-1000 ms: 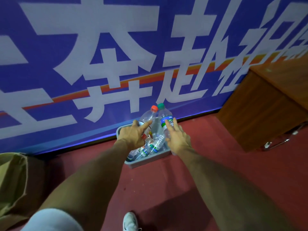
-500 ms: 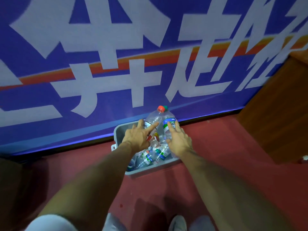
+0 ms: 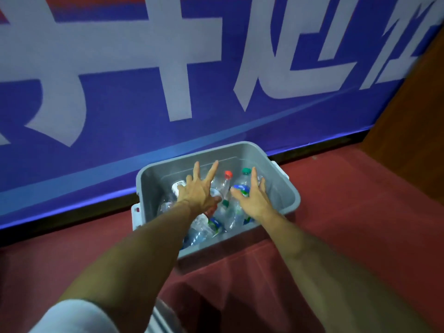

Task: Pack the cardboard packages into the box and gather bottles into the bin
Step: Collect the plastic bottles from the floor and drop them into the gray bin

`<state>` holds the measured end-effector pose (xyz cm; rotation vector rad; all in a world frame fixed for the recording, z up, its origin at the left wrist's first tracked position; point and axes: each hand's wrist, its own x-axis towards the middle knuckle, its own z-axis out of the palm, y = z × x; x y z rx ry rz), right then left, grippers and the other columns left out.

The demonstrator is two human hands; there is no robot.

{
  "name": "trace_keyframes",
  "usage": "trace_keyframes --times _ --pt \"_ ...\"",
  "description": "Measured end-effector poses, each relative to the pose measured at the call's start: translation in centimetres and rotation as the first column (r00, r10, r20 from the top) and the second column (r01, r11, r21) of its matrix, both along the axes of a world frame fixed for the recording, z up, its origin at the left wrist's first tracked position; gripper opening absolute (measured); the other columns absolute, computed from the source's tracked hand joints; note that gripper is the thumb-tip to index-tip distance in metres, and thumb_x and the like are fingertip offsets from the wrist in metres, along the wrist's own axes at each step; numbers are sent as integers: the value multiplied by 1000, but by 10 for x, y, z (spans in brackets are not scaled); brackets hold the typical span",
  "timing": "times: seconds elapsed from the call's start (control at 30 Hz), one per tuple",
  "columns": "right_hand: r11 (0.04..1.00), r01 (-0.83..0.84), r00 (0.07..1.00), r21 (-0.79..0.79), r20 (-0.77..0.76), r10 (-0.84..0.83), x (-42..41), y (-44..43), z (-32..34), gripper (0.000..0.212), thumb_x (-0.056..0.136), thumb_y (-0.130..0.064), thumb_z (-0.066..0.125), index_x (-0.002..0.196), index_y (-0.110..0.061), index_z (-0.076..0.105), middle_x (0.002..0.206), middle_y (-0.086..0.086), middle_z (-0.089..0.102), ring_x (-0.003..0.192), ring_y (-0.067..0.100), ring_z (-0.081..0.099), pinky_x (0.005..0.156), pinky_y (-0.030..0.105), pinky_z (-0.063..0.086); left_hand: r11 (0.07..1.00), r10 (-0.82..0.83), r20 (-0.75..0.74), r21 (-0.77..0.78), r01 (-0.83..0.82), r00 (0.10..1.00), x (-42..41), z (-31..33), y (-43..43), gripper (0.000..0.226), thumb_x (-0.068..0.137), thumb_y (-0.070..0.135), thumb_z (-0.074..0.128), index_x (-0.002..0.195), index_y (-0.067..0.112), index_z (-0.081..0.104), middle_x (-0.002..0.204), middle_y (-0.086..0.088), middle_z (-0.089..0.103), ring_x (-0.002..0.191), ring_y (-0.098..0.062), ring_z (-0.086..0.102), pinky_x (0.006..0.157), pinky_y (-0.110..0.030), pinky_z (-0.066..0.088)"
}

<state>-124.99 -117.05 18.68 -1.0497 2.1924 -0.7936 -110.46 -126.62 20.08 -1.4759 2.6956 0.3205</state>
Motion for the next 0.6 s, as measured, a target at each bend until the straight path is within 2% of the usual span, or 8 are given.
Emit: trace_keyframes --times 0.1,0.2,0.27,0.4,0.53,0.6 --pt "993 -3 978 121 -204 28 -12 5 12 87 92 -52 59 158 -38 4 162 9 12 144 36 29 110 49 36 999 -35 72 -22 37 997 -7 9 5 95 88 63 59 153 48 -9 165 -12 -11 148 -40 12 109 -66 28" --pt "972 -20 946 235 -310 94 -14 15 45 74 91 -48 60 153 -35 23 157 11 21 142 35 27 107 46 36 997 -73 113 -32 77 991 -4 40 12 81 90 69 48 155 46 5 165 -10 -8 150 -41 5 109 -68 26" --pt "953 -28 931 303 -340 136 -14 19 83 70 91 -48 60 151 -35 28 155 10 22 141 35 27 109 47 34 997 -74 119 -27 77 990 -2 78 18 77 90 70 44 154 45 10 166 -11 -7 150 -42 2 109 -70 23" --pt "928 -48 897 369 -392 202 -16 27 187 71 87 -55 59 149 -39 28 154 6 23 135 34 30 104 48 38 991 -122 148 -37 129 981 1 186 30 72 92 68 39 155 44 13 166 -9 -4 151 -42 -1 110 -71 21" --pt "910 -56 891 412 -390 232 -20 47 313 82 88 -58 58 155 -43 13 161 7 12 140 37 22 107 55 32 991 -129 120 -29 134 984 -2 308 44 70 92 67 40 154 43 19 165 -10 3 148 -42 9 109 -65 27" --pt "908 -24 893 418 -399 208 -21 62 372 80 87 -59 58 154 -42 18 160 7 14 141 37 22 106 55 33 987 -156 112 -31 160 981 -5 361 59 69 92 68 39 154 42 21 164 -12 7 146 -41 13 108 -62 29"
